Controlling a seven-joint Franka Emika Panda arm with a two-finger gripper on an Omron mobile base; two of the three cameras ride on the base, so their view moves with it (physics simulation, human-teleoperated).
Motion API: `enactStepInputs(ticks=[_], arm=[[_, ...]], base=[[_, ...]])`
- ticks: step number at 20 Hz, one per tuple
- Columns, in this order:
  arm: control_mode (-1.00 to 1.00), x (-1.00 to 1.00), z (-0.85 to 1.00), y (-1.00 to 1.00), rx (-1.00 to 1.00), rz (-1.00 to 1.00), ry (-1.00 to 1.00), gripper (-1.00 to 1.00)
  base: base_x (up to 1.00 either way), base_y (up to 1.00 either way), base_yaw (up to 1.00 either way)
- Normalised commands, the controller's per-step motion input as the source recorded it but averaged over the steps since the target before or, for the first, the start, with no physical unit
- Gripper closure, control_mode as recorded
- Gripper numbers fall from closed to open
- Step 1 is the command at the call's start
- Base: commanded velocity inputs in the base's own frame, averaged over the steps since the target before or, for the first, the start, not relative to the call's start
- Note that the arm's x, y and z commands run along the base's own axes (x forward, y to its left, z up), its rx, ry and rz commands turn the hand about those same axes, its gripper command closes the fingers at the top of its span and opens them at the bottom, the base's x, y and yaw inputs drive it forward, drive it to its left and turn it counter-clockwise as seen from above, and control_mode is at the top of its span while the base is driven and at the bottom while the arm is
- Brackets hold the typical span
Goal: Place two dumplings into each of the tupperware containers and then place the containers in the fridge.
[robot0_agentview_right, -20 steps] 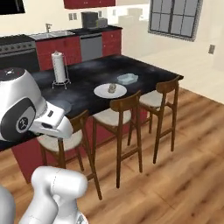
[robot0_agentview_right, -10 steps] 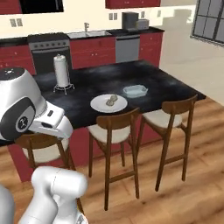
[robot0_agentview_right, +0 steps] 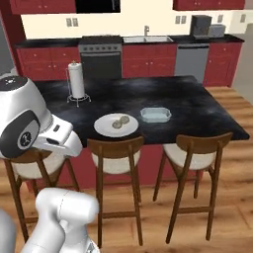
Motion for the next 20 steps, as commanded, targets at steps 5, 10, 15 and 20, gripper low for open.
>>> enactStepInputs(ticks=[5, 10, 15, 20], arm=[[1.00, 0.00, 0.00, 0.00, 0.00, 0.00, 0.00, -1.00], [1.00, 0.00, 0.00, 0.00, 0.00, 0.00, 0.00, -1.00], [1.00, 0.00, 0.00, 0.00, 0.00, 0.00, 0.00, -1.00], [1.00, 0.00, 0.00, 0.00, 0.00, 0.00, 0.00, -1.00]], base=[[0.28, -1.00, 0.46], [0.46, -0.84, 0.37], [0.69, -0.36, 0.13], [0.68, -0.10, 0.07]])
